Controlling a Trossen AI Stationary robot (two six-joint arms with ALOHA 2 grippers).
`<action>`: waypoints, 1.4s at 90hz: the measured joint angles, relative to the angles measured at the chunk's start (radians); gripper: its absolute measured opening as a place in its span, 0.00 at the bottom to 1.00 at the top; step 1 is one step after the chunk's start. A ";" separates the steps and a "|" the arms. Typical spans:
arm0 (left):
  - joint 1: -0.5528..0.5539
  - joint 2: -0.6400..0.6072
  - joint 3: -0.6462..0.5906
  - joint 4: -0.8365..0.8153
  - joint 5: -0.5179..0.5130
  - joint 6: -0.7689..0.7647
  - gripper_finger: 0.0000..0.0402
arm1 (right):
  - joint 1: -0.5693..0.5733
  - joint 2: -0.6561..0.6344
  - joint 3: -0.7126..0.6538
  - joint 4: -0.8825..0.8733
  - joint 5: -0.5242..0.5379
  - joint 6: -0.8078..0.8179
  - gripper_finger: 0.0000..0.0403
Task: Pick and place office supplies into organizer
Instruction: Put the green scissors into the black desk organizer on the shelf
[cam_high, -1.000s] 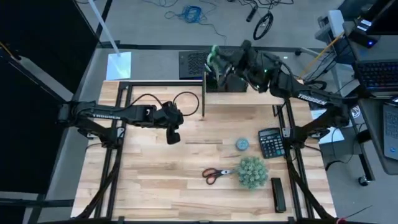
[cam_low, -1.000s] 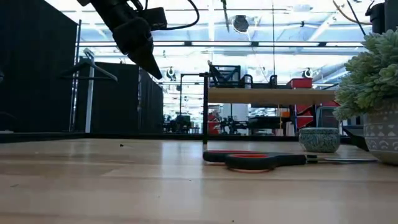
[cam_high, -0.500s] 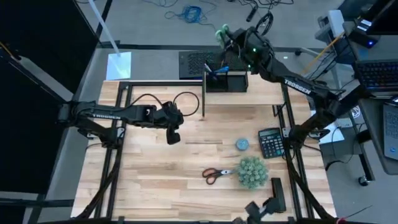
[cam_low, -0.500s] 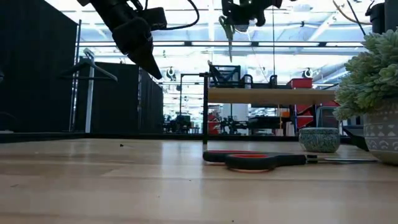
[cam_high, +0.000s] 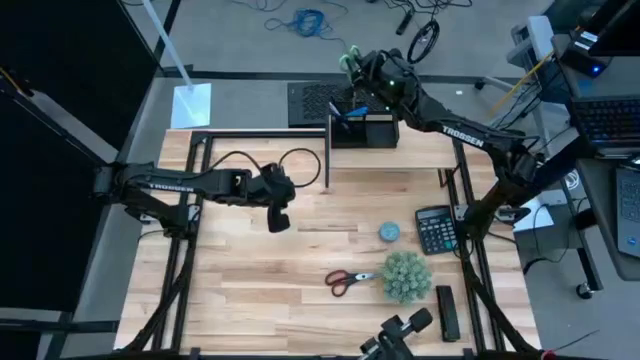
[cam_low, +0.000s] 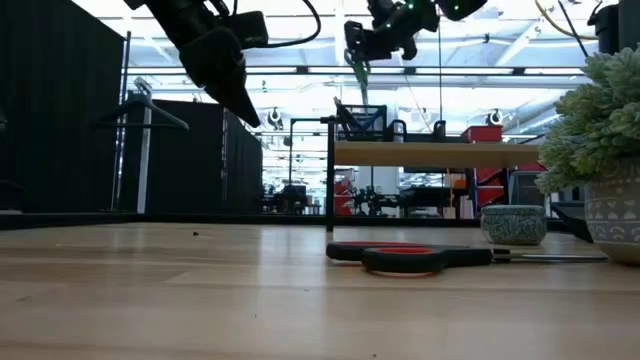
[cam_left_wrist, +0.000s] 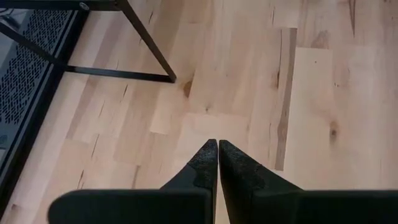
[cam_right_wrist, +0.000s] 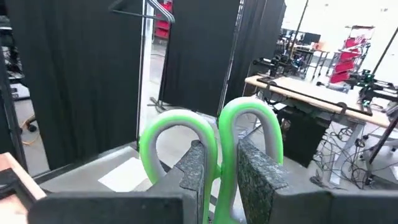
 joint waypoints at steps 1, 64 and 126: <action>0.000 0.000 0.000 0.000 0.000 0.000 0.01 | 0.002 0.002 0.000 0.000 0.000 0.000 0.11; 0.000 0.000 0.000 -0.006 0.000 0.000 0.01 | 0.070 0.016 -0.099 -0.061 0.101 -0.094 0.13; 0.000 0.000 0.000 -0.005 0.000 -0.001 0.01 | 0.071 0.015 -0.103 -0.179 0.063 0.006 0.36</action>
